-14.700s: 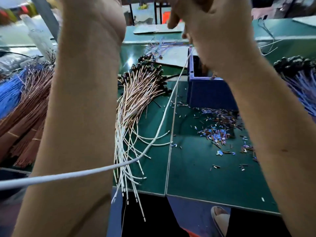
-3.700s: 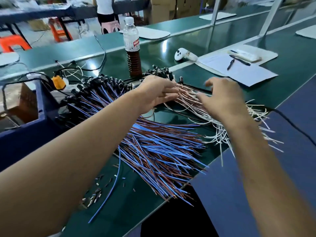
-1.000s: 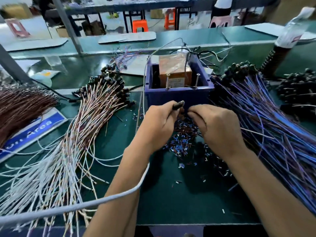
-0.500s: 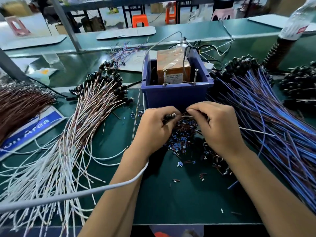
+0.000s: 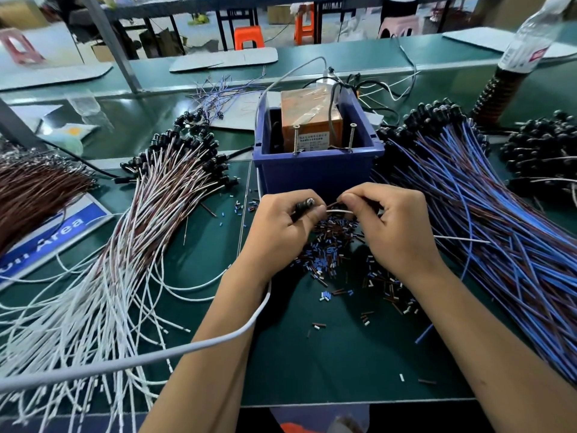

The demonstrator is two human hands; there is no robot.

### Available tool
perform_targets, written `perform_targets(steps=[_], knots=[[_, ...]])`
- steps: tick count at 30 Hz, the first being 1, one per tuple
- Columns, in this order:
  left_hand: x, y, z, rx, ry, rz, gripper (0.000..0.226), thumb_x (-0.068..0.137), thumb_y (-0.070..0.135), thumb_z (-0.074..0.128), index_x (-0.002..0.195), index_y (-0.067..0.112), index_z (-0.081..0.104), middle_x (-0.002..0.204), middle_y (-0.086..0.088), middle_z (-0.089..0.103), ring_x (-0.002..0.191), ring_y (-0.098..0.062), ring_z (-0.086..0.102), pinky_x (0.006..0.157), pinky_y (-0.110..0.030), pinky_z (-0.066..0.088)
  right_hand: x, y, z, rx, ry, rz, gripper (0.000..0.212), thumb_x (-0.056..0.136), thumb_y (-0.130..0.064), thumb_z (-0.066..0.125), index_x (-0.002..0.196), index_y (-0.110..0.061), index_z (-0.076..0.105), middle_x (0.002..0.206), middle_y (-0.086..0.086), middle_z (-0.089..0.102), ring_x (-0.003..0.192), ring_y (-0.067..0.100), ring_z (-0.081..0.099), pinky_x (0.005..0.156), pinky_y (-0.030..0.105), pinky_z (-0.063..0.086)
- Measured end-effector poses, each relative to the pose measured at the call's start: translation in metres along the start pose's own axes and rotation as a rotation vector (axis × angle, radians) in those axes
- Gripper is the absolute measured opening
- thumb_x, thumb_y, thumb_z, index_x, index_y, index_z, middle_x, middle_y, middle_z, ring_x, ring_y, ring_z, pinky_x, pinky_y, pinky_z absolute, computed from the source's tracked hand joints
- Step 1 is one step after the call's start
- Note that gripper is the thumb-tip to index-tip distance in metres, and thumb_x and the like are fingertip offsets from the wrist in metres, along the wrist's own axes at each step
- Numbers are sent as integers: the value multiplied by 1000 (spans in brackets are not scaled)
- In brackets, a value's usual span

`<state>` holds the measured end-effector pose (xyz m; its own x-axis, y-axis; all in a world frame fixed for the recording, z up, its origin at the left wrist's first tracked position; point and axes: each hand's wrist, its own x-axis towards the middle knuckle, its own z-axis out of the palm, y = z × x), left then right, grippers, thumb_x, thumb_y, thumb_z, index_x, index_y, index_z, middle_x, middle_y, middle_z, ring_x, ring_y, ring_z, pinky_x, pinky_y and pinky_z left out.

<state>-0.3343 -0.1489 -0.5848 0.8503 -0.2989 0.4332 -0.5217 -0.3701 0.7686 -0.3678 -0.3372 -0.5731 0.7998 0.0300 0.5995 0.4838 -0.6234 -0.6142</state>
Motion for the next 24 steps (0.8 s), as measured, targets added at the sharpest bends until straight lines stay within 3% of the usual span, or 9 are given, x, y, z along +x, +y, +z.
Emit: perform_targets(steps=[7,10,12,14,17,20,22,24], knots=[[0,0,-1,3,-3,-23,23,93,7,66,76,22,68,62,4,57,58,-5,45,56,-30,39,-1,0,1,18,18,68,17,104,-20,65,95,-16,79,76,-16,69,72,4,66,63,13,44],[-3,-4,-6,7,13,-40,22,93,7,66,74,18,67,58,10,51,56,-6,42,55,-28,35,2,7,-4,35,135,149,20,106,-21,60,94,-17,76,73,-10,68,60,9,63,55,25,50],[-3,-5,-7,-5,53,-50,20,94,8,65,76,15,69,58,9,52,56,-9,44,55,-30,37,2,9,-7,-2,202,145,15,105,-21,62,104,-16,76,80,-8,71,67,8,66,63,36,58],[-2,-3,-6,0,102,-47,19,95,8,64,78,12,69,57,7,52,55,-11,44,54,-32,38,0,7,-6,-150,260,76,20,100,-22,70,117,-12,74,92,-3,72,85,17,66,80,33,55],[-2,-1,-2,-64,167,-43,19,96,7,60,80,11,69,57,5,52,55,-10,46,55,-29,38,0,1,-3,-289,400,-148,13,100,-17,70,104,-6,75,91,5,70,87,27,58,83,28,42],[-2,5,2,-221,180,-43,19,99,8,58,84,10,68,59,-5,54,56,-10,46,57,-24,37,-6,-1,1,-74,257,-206,30,105,-19,62,79,-7,71,66,-1,63,60,17,56,58,29,41],[-1,8,4,-349,167,-50,18,100,10,57,86,6,68,60,-6,53,56,-9,45,58,-20,36,-11,-7,8,144,98,-41,40,107,-28,59,72,-11,70,53,-3,56,47,14,52,48,31,39],[-1,9,6,-411,148,-60,18,100,11,57,87,6,67,61,-2,53,55,-7,45,57,-17,35,-13,-11,14,391,23,134,39,108,-36,55,81,-11,72,57,8,60,41,14,50,42,30,37]])
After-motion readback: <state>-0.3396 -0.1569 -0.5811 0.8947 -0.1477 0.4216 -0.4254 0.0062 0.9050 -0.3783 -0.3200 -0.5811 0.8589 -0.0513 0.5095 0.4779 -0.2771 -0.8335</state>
